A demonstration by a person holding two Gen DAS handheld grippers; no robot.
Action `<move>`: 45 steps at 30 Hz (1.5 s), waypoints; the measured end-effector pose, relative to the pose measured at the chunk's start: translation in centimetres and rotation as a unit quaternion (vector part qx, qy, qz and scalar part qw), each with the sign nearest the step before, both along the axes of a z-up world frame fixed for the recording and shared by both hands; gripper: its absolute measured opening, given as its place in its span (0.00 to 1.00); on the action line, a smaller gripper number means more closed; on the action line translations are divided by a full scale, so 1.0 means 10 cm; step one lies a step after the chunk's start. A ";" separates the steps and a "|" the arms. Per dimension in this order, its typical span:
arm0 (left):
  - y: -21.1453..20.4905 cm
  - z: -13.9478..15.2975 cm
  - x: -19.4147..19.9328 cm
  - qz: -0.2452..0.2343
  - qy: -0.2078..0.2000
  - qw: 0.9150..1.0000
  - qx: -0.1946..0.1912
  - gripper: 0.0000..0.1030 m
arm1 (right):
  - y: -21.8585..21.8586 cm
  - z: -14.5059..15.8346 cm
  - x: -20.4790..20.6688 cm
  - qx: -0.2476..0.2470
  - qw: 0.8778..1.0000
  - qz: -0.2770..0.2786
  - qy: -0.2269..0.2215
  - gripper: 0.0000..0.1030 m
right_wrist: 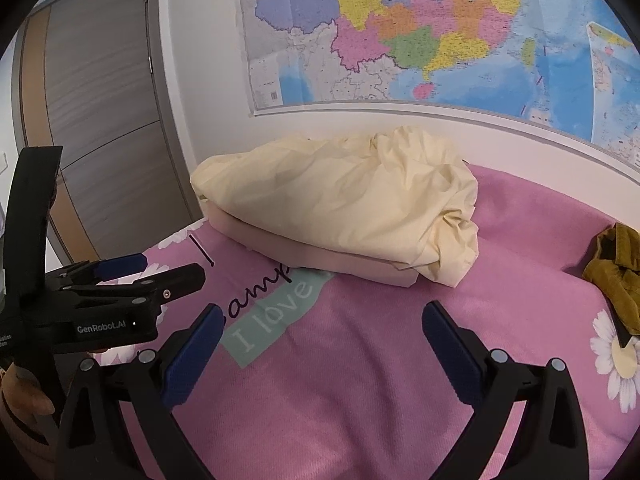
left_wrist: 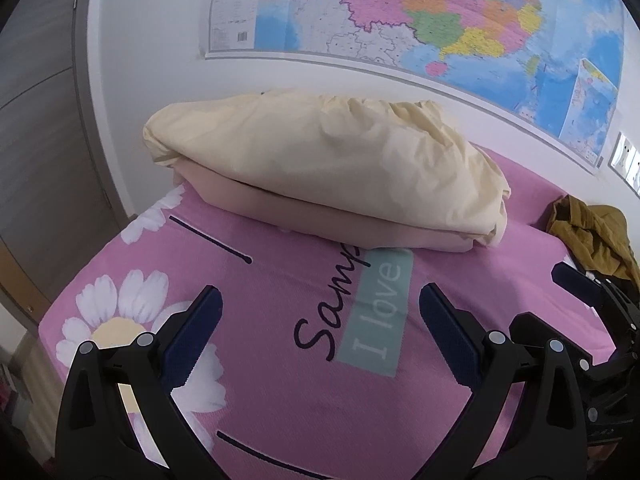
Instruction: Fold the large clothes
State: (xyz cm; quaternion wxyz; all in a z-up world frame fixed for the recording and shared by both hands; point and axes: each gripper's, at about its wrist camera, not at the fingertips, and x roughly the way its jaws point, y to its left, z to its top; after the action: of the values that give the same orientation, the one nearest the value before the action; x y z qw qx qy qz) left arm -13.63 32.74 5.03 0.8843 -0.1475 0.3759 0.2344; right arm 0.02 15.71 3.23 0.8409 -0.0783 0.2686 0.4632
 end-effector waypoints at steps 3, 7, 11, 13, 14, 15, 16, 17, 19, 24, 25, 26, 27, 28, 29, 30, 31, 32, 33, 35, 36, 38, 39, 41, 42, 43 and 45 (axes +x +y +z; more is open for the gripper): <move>-0.02 0.01 -0.01 -0.001 -0.002 1.000 0.001 0.95 | -0.02 0.01 0.01 0.001 1.000 -0.002 0.003 0.94; -0.04 0.01 0.00 -0.004 -0.002 1.000 -0.002 0.95 | -0.03 0.01 0.00 0.000 1.000 -0.002 0.000 0.94; -0.06 0.02 0.01 -0.004 -0.002 1.000 -0.001 0.95 | -0.06 0.01 0.01 0.004 1.000 -0.003 0.005 0.94; -0.06 0.03 0.00 -0.004 -0.003 1.000 -0.003 0.95 | -0.06 0.02 0.00 0.004 1.000 -0.003 0.004 0.94; -0.06 0.03 0.00 -0.003 -0.003 1.000 -0.004 0.95 | -0.06 0.02 0.01 0.003 1.000 -0.003 0.004 0.94; -0.06 0.02 0.01 -0.003 -0.003 1.000 -0.005 0.95 | -0.06 0.02 0.01 0.004 1.000 -0.002 0.004 0.94; -0.06 0.02 0.01 -0.003 -0.002 1.000 -0.005 0.95 | -0.06 0.02 0.01 0.005 1.000 -0.002 0.006 0.94; -0.06 0.02 0.01 -0.002 -0.001 1.000 -0.004 0.95 | -0.07 0.02 0.02 0.005 1.000 -0.003 0.007 0.94; -0.07 0.02 0.00 -0.002 -0.001 1.000 -0.004 0.95 | -0.08 0.02 0.02 0.006 1.000 -0.003 0.008 0.94; -0.08 0.02 0.01 -0.003 0.000 1.000 -0.003 0.95 | -0.08 0.01 0.01 0.004 1.000 -0.004 0.007 0.94; -0.08 0.01 0.01 -0.003 0.000 1.000 -0.002 0.95 | -0.08 0.01 0.01 0.005 1.000 -0.004 0.007 0.94; -0.08 0.02 0.02 -0.003 0.000 1.000 -0.002 0.95 | -0.08 0.01 0.01 0.006 1.000 -0.004 0.008 0.94; -0.07 0.02 0.02 -0.003 0.000 1.000 -0.003 0.95 | -0.08 0.01 0.01 0.005 1.000 -0.004 0.007 0.94; -0.07 0.02 0.02 -0.004 0.000 1.000 -0.003 0.95 | -0.09 0.02 0.01 0.005 1.000 -0.005 0.006 0.94; -0.07 0.02 0.03 -0.004 0.000 1.000 -0.001 0.95 | -0.09 0.02 0.01 0.006 1.000 -0.005 0.005 0.94; -0.07 0.02 0.03 -0.003 0.000 1.000 0.000 0.95 | -0.09 0.02 0.01 0.006 1.000 -0.005 0.005 0.94; -0.08 0.02 0.02 -0.003 0.001 1.000 0.001 0.95 | -0.10 0.02 0.01 0.007 1.000 -0.006 0.005 0.94; -0.08 0.02 0.02 -0.003 0.001 1.000 0.001 0.95 | -0.10 0.02 0.01 0.008 1.000 -0.006 0.005 0.94; -0.09 0.02 0.01 -0.002 0.000 1.000 0.002 0.95 | -0.11 0.03 0.01 0.009 1.000 -0.005 0.006 0.94; -0.09 0.04 0.00 -0.002 -0.001 1.000 0.003 0.95 | -0.11 0.03 0.00 0.009 1.000 -0.004 0.004 0.94; -0.09 0.04 -0.01 -0.002 -0.001 1.000 0.004 0.95 | -0.11 0.04 0.00 0.009 1.000 -0.004 0.004 0.94; -0.10 0.04 -0.02 0.000 -0.001 1.000 0.006 0.95 | -0.11 0.04 0.00 0.009 1.000 -0.003 0.005 0.94; -0.10 0.05 -0.02 -0.001 -0.001 1.000 0.007 0.95 | -0.11 0.04 0.00 0.009 1.000 -0.004 0.004 0.94; -0.10 0.05 -0.02 0.000 -0.001 1.000 0.007 0.95 | -0.12 0.05 0.00 0.010 1.000 -0.003 0.004 0.94; -0.10 0.05 -0.03 0.001 -0.001 1.000 0.007 0.95 | -0.12 0.05 -0.01 0.011 1.000 -0.004 0.004 0.94; -0.10 0.05 -0.02 -0.001 -0.001 1.000 0.007 0.95 | -0.12 0.05 -0.01 0.011 1.000 -0.004 0.004 0.94; -0.11 0.06 -0.03 0.001 -0.001 1.000 0.009 0.95 | -0.13 0.05 -0.01 0.011 1.000 -0.005 0.004 0.94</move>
State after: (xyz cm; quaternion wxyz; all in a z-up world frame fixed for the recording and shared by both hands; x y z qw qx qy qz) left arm -13.93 31.60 5.59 0.8860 -0.1402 0.3724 0.2380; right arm -0.10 14.42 3.77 0.8430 -0.0659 0.2667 0.4625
